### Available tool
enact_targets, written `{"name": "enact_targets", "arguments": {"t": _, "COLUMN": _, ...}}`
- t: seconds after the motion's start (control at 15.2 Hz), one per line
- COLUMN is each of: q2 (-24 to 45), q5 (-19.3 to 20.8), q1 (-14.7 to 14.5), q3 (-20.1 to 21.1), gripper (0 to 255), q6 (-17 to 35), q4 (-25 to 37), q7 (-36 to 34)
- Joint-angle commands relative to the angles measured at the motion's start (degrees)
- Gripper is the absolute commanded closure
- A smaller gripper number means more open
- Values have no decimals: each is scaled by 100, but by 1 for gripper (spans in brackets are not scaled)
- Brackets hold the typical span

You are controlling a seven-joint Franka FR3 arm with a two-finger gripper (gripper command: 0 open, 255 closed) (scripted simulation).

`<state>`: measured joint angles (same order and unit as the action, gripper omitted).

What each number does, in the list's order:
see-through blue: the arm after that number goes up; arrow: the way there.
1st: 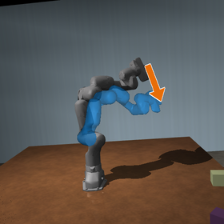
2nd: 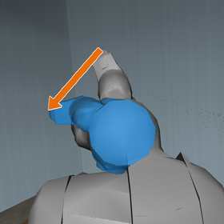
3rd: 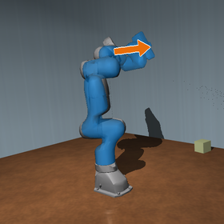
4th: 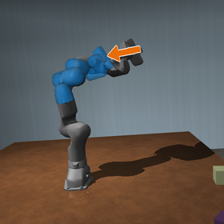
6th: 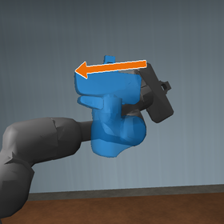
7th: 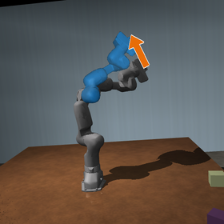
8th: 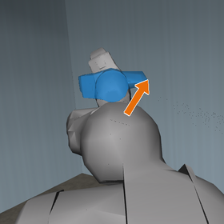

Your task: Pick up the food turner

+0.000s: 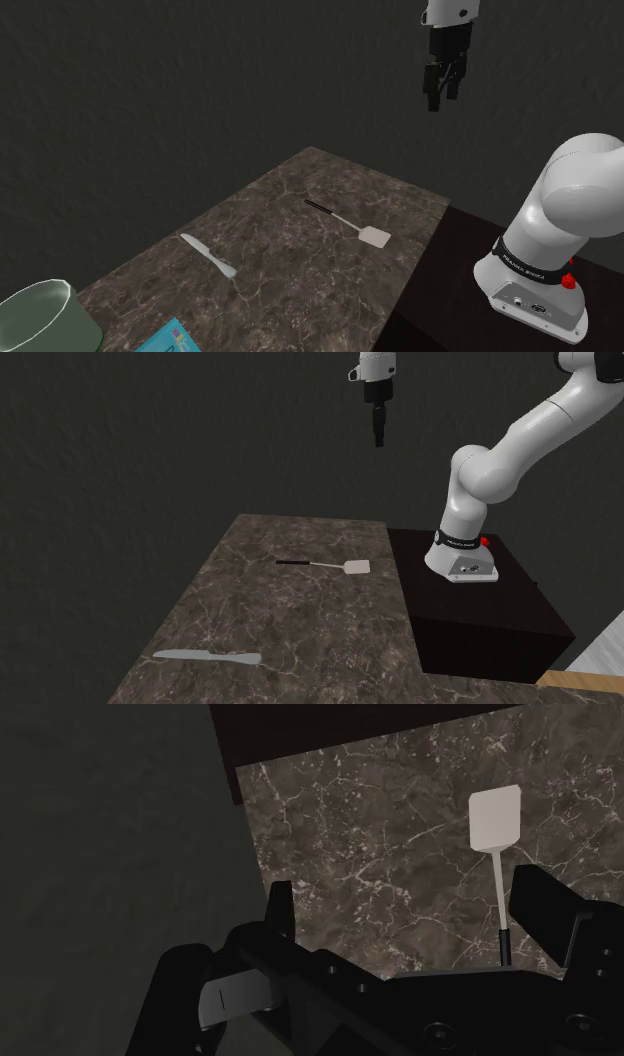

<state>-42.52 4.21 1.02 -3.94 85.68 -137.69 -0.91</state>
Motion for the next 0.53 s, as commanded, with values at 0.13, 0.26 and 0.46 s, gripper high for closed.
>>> {"name": "enact_targets", "arguments": {"t": 0.13, "q2": 23, "q5": -90, "q1": -71, "q3": 89, "gripper": 0, "q6": 432, "q4": -318, "q7": -98}}
{"name": "enact_targets", "arguments": {"t": 0.26, "q2": 85, "q5": -177, "q1": -148, "q3": 180, "gripper": 0, "q6": 876, "q4": -609, "q7": -194}}
{"name": "enact_targets", "arguments": {"t": 0.46, "q2": 258, "q5": -306, "q1": -271, "q3": 323, "gripper": 0, "q6": 1570, "q4": -989, "q7": -332}}
